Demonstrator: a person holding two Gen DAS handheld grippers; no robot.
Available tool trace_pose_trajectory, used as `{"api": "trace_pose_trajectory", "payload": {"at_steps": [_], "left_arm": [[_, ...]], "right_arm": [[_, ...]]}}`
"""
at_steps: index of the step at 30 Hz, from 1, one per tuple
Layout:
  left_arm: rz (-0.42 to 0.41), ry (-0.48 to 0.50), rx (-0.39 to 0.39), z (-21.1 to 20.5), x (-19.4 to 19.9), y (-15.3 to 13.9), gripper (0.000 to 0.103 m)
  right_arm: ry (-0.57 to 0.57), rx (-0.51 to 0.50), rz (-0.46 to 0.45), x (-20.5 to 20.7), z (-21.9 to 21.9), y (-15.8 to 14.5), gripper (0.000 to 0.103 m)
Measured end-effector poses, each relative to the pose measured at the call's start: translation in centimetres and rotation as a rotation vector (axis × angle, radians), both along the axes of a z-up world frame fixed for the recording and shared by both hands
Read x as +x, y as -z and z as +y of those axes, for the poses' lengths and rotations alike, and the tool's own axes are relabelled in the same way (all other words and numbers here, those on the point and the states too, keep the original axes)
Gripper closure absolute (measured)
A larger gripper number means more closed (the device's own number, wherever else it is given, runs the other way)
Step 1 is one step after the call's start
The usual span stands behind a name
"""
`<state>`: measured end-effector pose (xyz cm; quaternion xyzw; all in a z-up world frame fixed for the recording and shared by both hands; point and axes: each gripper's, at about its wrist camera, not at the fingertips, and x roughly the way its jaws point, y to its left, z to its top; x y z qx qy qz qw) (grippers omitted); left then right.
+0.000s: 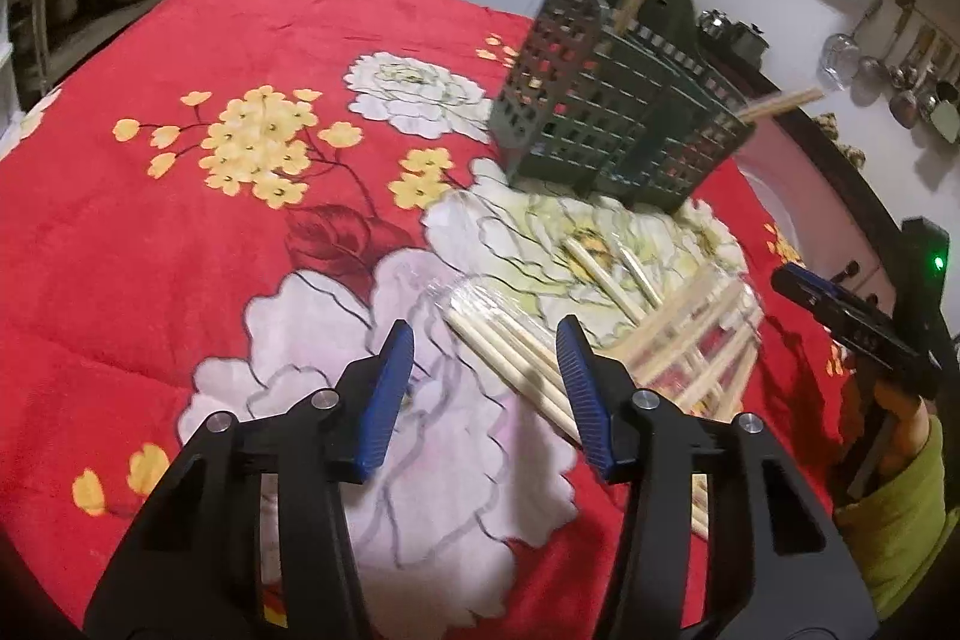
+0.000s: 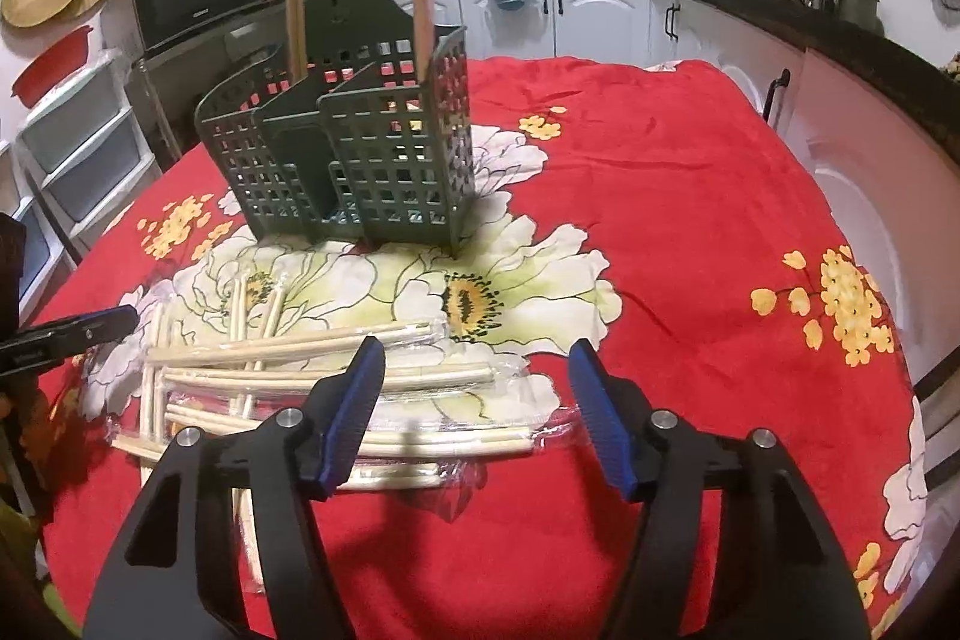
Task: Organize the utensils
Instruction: 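Close the left tool on another chopstick while the right tool grasps one too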
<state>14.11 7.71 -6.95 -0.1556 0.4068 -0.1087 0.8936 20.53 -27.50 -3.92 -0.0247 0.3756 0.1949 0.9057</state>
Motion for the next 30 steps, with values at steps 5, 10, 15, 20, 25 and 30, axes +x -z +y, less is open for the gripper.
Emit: {"api": "trace_pose_trajectory", "payload": {"at_steps": [5, 10, 15, 20, 25, 30], "left_arm": [[0.037, -0.036, -0.078, 1.6, 2.2, 0.7, 0.066], [0.042, -0.055, -0.139, 2.5, 3.1, 1.6, 0.08], [0.032, -0.046, -0.148, 2.7, 3.0, 1.6, 0.097], [0.009, -0.048, -0.159, 3.2, 2.6, 1.3, 0.1], [-0.002, -0.063, -0.142, 3.7, 2.1, 1.0, 0.1], [-0.018, -0.094, -0.13, 4.6, 1.4, 0.5, 0.1]], "right_arm": [[-0.003, 0.009, 0.01, 0.5, -0.1, 0.1, 0.045], [-0.001, 0.001, 0.005, 0.8, -0.2, -0.1, 0.046], [-0.012, -0.004, 0.025, 1.2, -0.3, 0.2, 0.054], [-0.037, 0.007, 0.074, 1.7, 0.1, 1.1, 0.06], [-0.017, 0.014, 0.109, 2.1, -0.2, 2.0, 0.06], [-0.007, 0.076, 0.164, 3.1, -0.9, 3.2, 0.065]]}}
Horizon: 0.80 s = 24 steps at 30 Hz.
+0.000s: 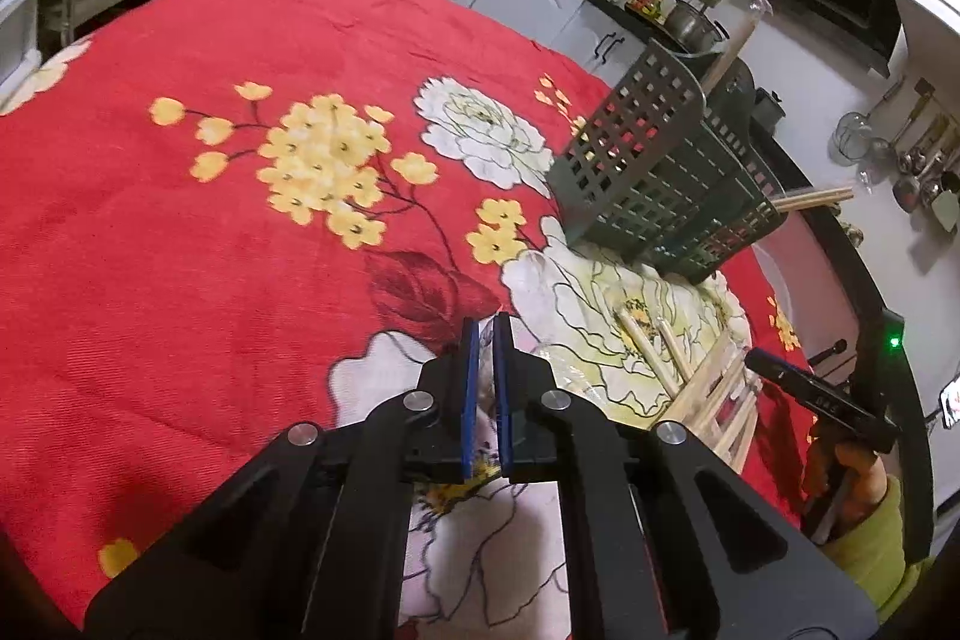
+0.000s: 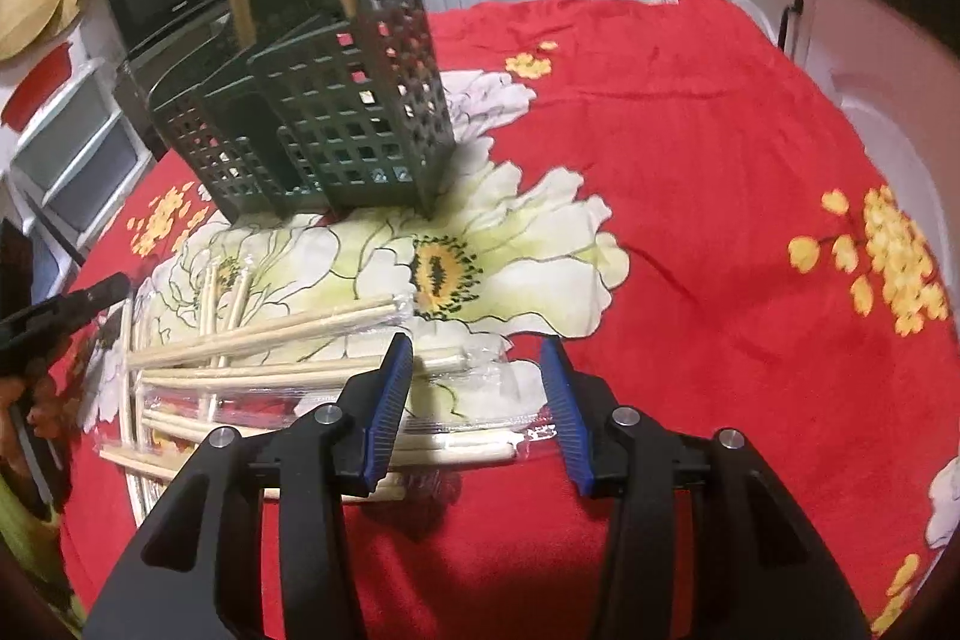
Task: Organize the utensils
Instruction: 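Close the left tool on another chopstick while the right tool grasps one too, then lift the chopstick with the left tool over the caddy while the right tool carries its own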
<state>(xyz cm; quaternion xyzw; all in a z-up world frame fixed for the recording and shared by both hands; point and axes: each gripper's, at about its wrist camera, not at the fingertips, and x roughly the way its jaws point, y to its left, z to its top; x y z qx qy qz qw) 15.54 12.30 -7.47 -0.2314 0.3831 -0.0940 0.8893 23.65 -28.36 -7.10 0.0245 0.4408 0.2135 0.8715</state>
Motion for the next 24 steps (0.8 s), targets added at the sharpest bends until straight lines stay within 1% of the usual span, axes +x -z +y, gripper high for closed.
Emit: {"api": "trace_pose_trajectory", "payload": {"at_steps": [1, 2, 3, 4, 5, 7, 11, 14, 17, 20, 24], "left_arm": [[-0.002, -0.005, 0.004, 0.1, -0.1, 0.0, 0.1], [-0.006, -0.011, 0.007, 0.3, -0.2, -0.1, 0.101], [-0.009, -0.018, 0.009, 0.4, -0.4, -0.2, 0.101], [-0.012, -0.023, 0.01, 0.6, -0.5, -0.3, 0.101], [-0.014, -0.027, 0.009, 0.7, -0.6, -0.4, 0.101], [-0.022, -0.031, 0.014, 0.8, -0.8, -0.6, 0.101], [-0.038, -0.034, 0.028, 1.0, -1.2, -1.1, 0.101], [-0.063, -0.049, 0.029, 1.3, -1.6, -1.8, 0.102], [-0.082, -0.058, 0.029, 1.6, -2.0, -2.6, 0.102], [-0.109, -0.068, 0.042, 1.8, -2.4, -3.7, 0.102], [-0.15, -0.077, 0.051, 2.1, -2.8, -5.4, 0.102]], "right_arm": [[-0.002, 0.014, 0.008, 0.1, -0.1, 0.2, 0.07], [-0.003, 0.036, 0.017, 0.2, -0.1, 0.4, 0.078], [-0.004, 0.047, 0.023, 0.3, -0.1, 0.5, 0.082], [-0.003, 0.046, 0.023, 0.2, -0.1, 0.5, 0.088], [0.002, 0.04, 0.015, 0.2, -0.1, 0.5, 0.096], [0.002, 0.046, 0.011, 0.1, -0.1, 0.4, 0.101], [0.023, 0.051, -0.024, -0.3, -0.2, -0.3, 0.101], [0.037, 0.041, -0.085, -1.1, -0.3, -1.7, 0.101], [0.048, 0.023, -0.166, -2.2, -0.2, -3.6, 0.101], [0.052, 0.015, -0.249, -3.3, -0.1, -5.6, 0.101], [0.046, 0.025, -0.329, -4.3, 0.1, -8.0, 0.101]]}}
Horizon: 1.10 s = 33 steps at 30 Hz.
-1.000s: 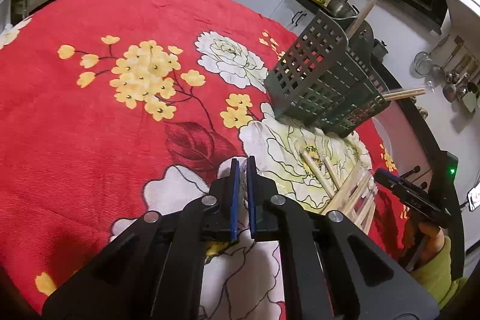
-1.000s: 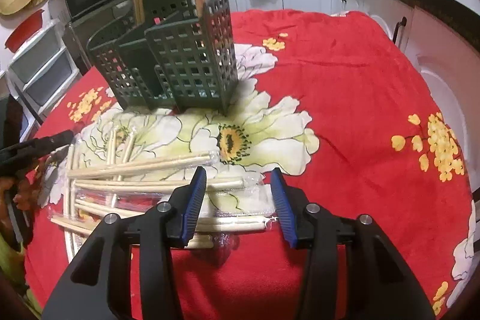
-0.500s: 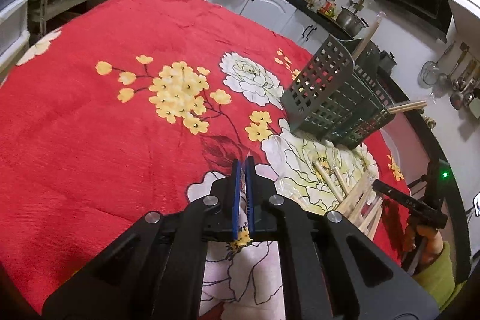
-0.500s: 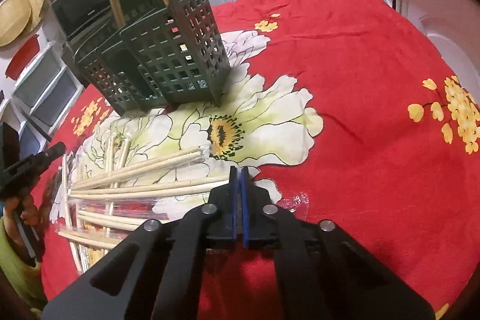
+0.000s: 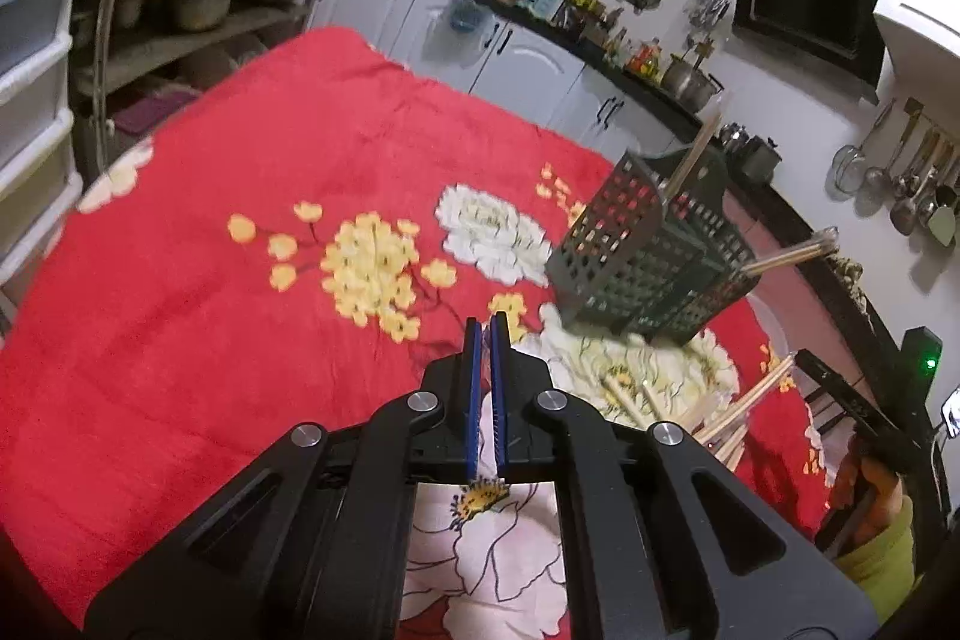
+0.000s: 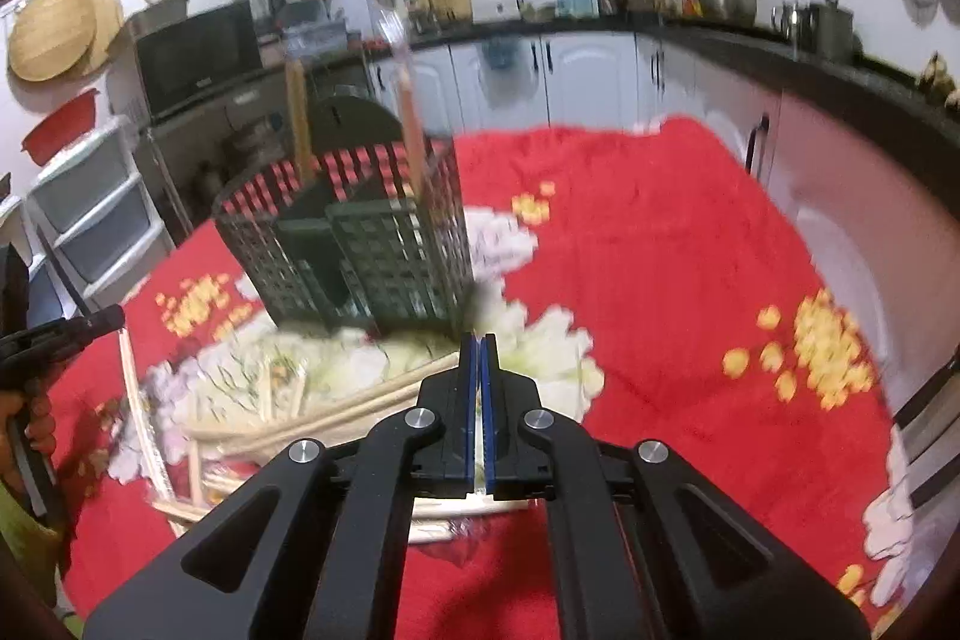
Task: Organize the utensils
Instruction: 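Lift the chopstick with the left tool over the caddy while the right tool carries its own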
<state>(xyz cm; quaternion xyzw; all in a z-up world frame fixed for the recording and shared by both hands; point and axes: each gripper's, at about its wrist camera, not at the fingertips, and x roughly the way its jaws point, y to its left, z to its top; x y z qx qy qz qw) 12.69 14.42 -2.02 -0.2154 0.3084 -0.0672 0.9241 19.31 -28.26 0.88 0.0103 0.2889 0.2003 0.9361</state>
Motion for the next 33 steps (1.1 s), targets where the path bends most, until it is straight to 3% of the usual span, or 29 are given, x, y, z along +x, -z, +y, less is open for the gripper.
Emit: {"api": "trace_pose_trajectory", "payload": {"at_steps": [15, 33], "left_arm": [[-0.123, 0.086, 0.035, -3.1, -0.3, -5.1, 0.102], [-0.268, 0.199, 0.077, -8.0, 0.7, -10.8, 0.102]], "right_arm": [[-0.08, 0.008, -0.188, -3.8, 1.4, -6.5, 0.101], [-0.11, -0.001, -0.263, -5.1, 1.9, -9.3, 0.101]]}}
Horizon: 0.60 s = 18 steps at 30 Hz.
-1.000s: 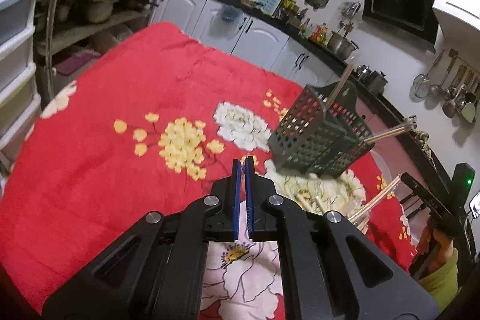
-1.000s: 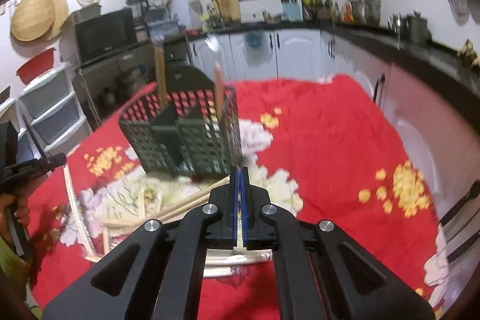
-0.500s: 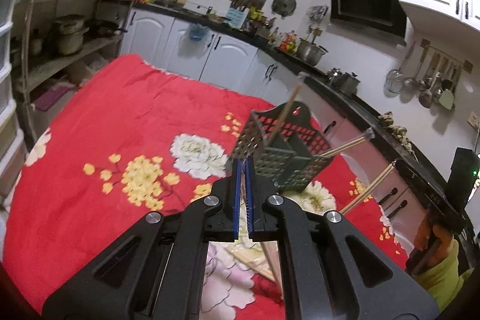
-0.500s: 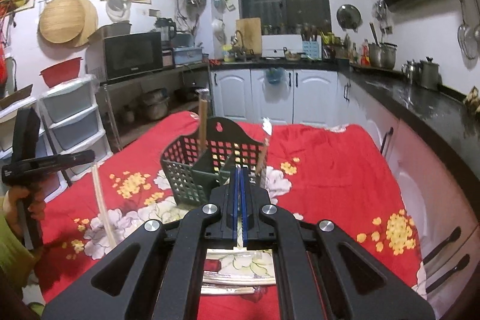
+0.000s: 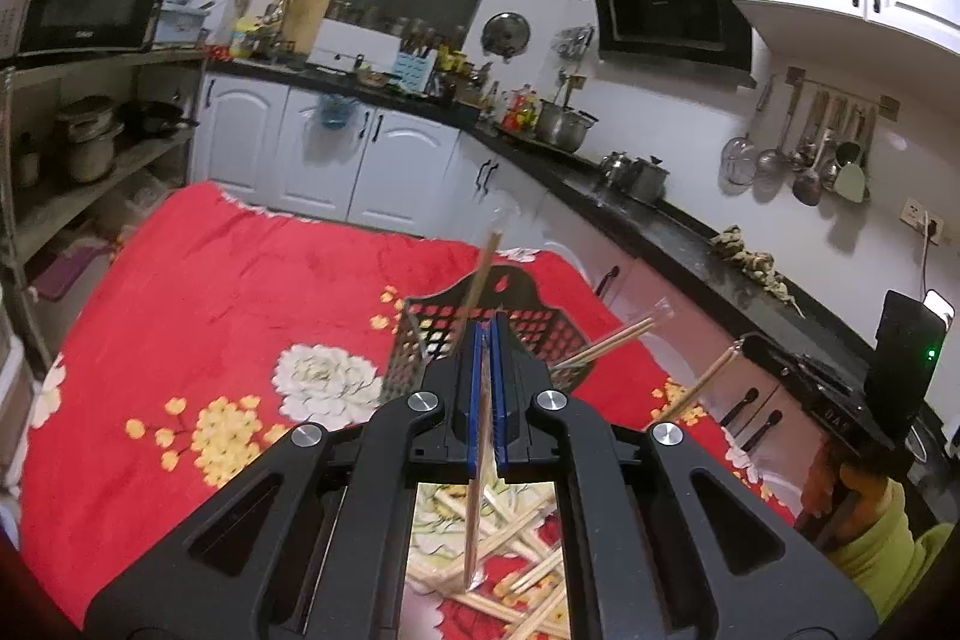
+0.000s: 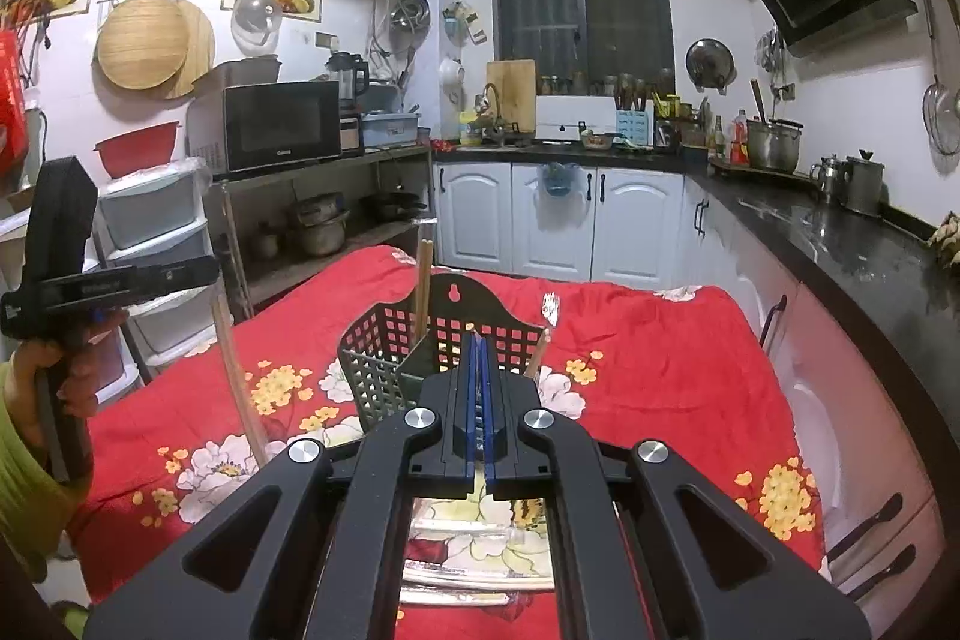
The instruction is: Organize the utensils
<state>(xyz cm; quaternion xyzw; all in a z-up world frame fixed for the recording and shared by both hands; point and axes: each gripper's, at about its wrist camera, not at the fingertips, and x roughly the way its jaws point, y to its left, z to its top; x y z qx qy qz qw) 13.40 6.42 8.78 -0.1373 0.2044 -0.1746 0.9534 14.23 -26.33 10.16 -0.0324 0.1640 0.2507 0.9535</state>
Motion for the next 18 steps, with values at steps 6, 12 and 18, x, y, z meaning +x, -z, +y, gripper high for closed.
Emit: {"api": "trace_pose_trajectory", "payload": {"at_steps": [6, 12, 18], "left_arm": [[-0.032, 0.034, -0.007, -1.3, 0.3, -1.2, 0.102], [-0.064, 0.066, -0.001, -2.6, 0.5, -2.6, 0.102], [-0.105, 0.101, -0.003, -4.1, 0.9, -4.1, 0.102]], "right_arm": [[-0.004, 0.003, -0.019, -0.5, -0.1, -0.8, 0.101], [0.001, -0.004, -0.041, -0.8, -0.2, -1.8, 0.101], [0.013, 0.006, -0.058, -0.8, -0.5, -2.7, 0.101]]}}
